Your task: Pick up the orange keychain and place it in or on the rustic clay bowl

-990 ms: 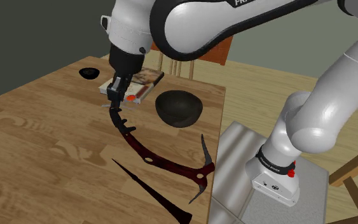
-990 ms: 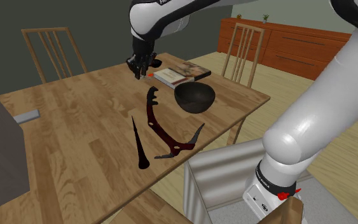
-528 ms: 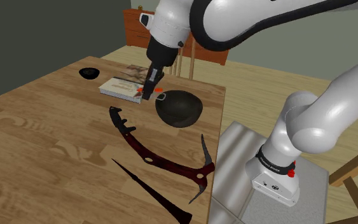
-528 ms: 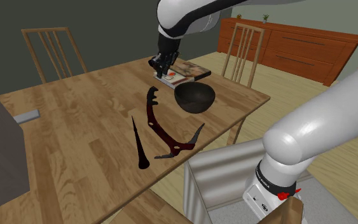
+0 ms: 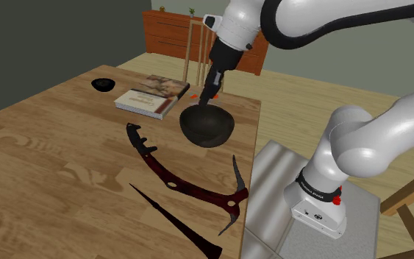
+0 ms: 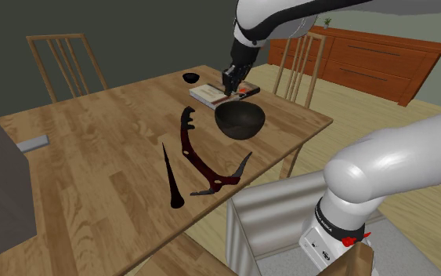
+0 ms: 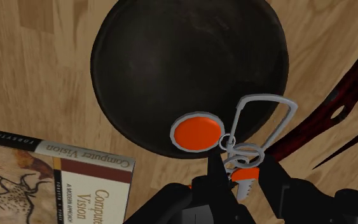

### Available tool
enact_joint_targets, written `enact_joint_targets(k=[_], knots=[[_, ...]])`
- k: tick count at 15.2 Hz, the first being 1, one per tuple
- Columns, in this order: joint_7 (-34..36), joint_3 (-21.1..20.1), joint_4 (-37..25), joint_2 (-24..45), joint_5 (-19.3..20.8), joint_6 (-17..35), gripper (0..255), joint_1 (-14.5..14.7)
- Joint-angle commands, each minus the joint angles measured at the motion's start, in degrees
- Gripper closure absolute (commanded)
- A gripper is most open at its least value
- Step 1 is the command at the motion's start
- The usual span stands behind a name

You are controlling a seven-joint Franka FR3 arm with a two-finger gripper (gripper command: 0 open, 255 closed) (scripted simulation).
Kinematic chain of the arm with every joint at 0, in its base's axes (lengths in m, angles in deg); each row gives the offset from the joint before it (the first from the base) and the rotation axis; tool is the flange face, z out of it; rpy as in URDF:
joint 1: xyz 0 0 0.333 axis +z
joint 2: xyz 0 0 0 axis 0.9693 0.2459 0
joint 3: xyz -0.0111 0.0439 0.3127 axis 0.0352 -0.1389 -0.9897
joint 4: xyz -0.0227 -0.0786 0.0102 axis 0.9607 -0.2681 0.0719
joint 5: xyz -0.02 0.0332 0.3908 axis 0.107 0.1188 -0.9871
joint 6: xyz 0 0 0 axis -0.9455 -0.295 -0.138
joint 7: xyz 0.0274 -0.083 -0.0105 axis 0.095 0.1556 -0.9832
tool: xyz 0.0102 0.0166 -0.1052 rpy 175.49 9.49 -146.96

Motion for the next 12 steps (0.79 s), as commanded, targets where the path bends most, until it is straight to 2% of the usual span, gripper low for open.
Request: enact_joint_targets(k=[1,12], knots=[[-2.67,2.64,2.37,-3.81,0.54,-1.86,255,-0.56],[-3.88,2.33,9.27,-2.44,-0.59,6.34,255,0.00]])
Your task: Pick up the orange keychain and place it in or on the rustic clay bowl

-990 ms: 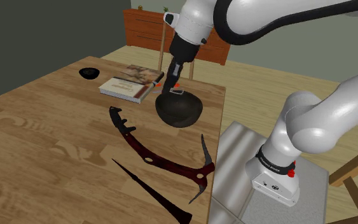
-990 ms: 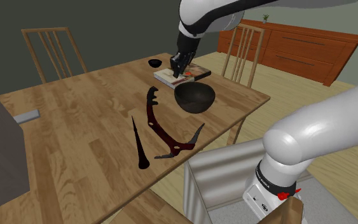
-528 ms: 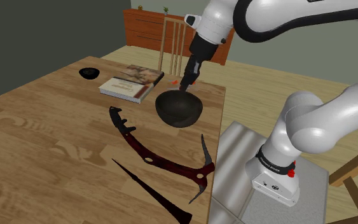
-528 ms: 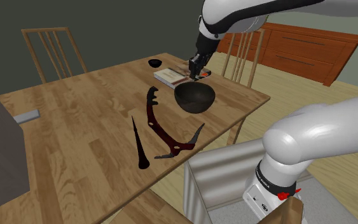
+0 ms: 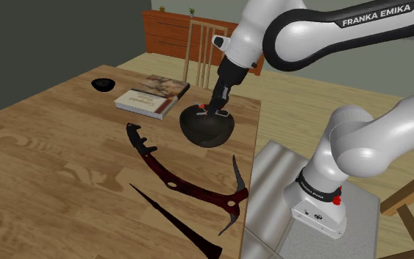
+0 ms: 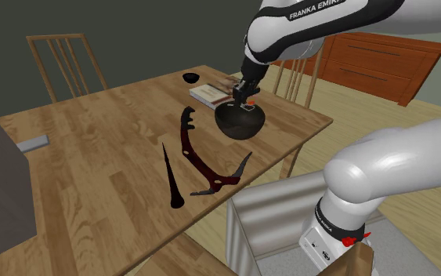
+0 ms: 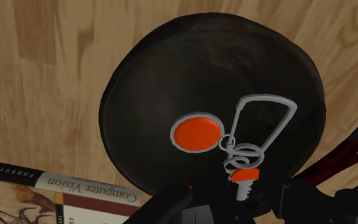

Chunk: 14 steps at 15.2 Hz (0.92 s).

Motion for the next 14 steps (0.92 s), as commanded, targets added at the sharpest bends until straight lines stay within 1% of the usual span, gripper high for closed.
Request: enact_joint_targets(k=[1,5,13,14], knots=[[-0.13,-0.21,1.36,0.52,-0.32,1.91,255,0.20],[-0.68,-0.44,4.08,2.10,-1.02,6.20,255,0.58],[-0.68,-0.44,4.07,2.10,-1.02,6.19,255,0.57],[-0.68,-0.44,4.07,2.10,-1.02,6.19,0,0.57]])
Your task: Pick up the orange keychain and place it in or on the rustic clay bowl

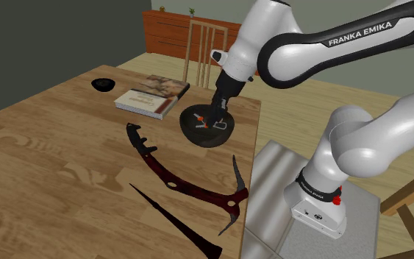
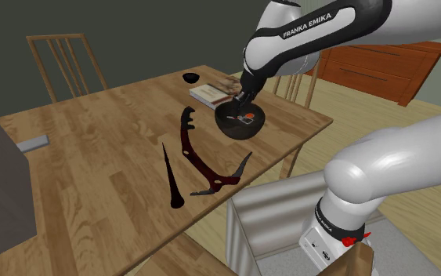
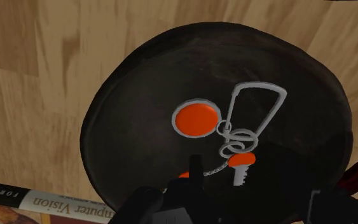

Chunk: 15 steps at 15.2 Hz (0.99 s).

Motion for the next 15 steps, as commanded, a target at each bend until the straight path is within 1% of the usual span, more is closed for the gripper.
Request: enact_joint_targets(k=[1,5,9,15], knots=[[0.00,0.00,0.00,0.00,0.00,0.00,0,0.00],[0.00,0.00,0.00,0.00,0.00,0.00,0,0.00],[0.49,1.13,-3.48,-5.87,1.39,-9.40,0,-0.73],[0.50,1.13,-3.48,-5.87,1.39,-9.40,0,-0.73]])
